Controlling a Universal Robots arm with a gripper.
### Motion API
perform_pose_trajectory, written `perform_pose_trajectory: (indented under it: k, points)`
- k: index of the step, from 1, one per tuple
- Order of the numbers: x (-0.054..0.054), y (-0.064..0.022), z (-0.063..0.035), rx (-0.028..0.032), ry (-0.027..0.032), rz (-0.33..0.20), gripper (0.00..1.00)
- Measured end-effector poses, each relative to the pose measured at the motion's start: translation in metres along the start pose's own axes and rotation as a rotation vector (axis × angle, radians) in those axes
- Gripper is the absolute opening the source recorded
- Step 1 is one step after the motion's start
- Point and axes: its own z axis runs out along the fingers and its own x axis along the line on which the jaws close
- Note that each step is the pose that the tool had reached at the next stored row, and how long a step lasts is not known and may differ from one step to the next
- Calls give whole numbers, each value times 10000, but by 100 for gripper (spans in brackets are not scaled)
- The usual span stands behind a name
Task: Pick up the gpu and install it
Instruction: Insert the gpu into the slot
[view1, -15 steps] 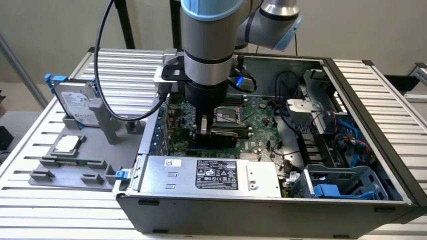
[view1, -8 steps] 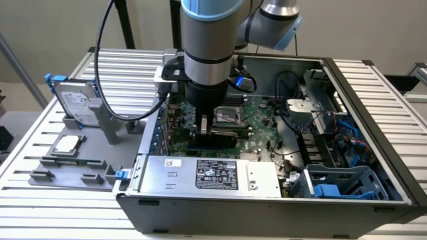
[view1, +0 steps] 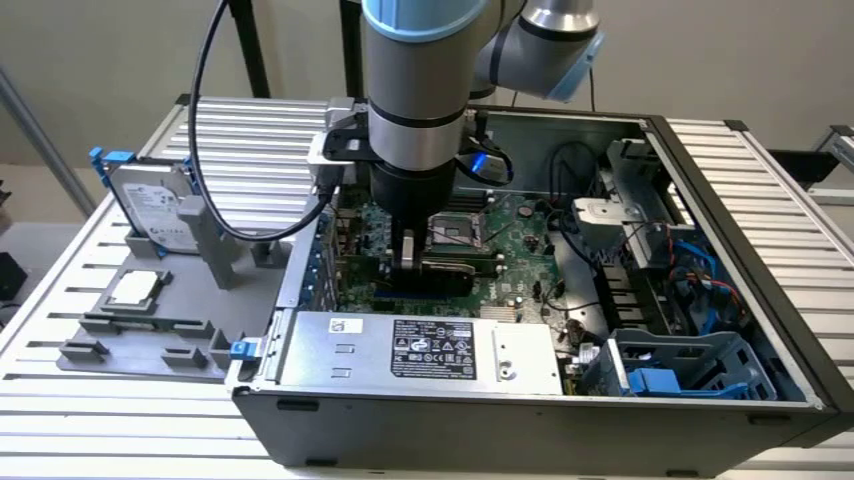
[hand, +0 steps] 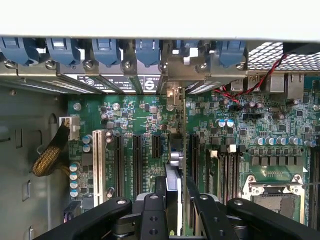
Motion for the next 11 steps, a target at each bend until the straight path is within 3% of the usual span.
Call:
perform_pose_trajectory:
  k: [11]
  points:
    - [0, 3, 3, 2, 0, 0, 0]
